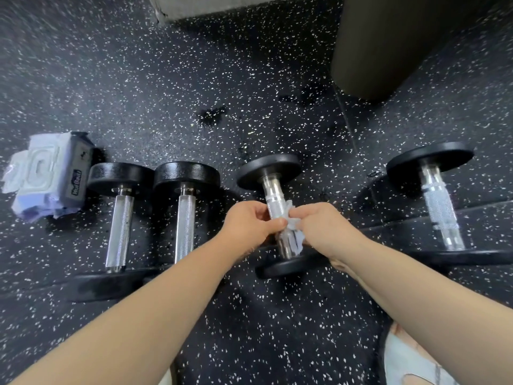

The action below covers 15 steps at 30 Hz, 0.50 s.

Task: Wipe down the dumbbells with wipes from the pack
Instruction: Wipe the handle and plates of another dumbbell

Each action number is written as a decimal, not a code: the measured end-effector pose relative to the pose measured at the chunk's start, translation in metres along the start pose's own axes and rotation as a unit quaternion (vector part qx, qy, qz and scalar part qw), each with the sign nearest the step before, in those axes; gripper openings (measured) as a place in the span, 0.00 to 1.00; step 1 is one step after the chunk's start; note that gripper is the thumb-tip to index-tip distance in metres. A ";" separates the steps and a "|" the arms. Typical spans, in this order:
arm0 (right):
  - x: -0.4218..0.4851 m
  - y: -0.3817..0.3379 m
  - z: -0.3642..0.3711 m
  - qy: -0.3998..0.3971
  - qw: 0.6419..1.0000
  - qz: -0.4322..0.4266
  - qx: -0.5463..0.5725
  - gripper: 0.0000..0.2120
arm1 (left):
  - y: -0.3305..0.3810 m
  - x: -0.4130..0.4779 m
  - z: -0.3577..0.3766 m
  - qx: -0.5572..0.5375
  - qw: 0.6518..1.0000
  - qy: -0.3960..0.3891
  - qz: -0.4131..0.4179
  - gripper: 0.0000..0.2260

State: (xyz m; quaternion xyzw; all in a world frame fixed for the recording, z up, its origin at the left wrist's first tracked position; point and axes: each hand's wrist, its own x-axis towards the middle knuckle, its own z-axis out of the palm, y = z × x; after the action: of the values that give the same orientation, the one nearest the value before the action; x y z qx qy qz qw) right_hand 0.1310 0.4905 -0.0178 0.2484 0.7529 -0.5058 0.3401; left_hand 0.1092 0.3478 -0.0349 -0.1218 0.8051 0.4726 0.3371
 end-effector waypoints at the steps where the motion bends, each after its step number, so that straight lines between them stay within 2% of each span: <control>1: -0.001 -0.003 0.002 -0.013 1.000 0.003 0.026 0.10 | -0.001 -0.004 -0.004 0.034 0.999 0.035 0.020 0.08; 3: 0.001 -0.012 0.008 -0.034 0.993 -0.010 0.112 0.10 | -0.007 -0.009 -0.010 0.036 0.997 0.057 0.039 0.06; 6: 0.017 -0.032 0.016 -0.047 0.971 -0.042 0.230 0.09 | -0.018 -0.011 -0.019 0.003 0.998 0.046 0.034 0.07; 9: 0.026 -0.043 0.023 -0.035 0.960 -0.055 0.271 0.10 | -0.020 -0.013 -0.023 -0.025 0.999 0.020 0.029 0.10; 11: 0.026 -0.028 0.028 -0.045 0.975 -0.043 0.215 0.10 | -0.018 -0.014 -0.024 -0.054 0.998 0.006 0.017 0.11; 13: 0.021 -0.007 0.032 -0.063 0.993 -0.016 0.094 0.14 | -0.017 -0.014 -0.023 -0.067 0.998 0.001 0.011 0.12; 15: 0.016 0.004 0.029 -0.087 0.995 -0.003 -0.038 0.14 | -0.017 -0.014 -0.023 -0.074 0.997 -0.001 0.009 0.08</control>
State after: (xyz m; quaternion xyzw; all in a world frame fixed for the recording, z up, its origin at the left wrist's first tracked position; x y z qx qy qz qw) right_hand 0.1314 0.4657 -0.0396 0.1881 0.7396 -0.4979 0.4119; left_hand 0.1181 0.3178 -0.0298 -0.1384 0.7683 0.5344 0.3239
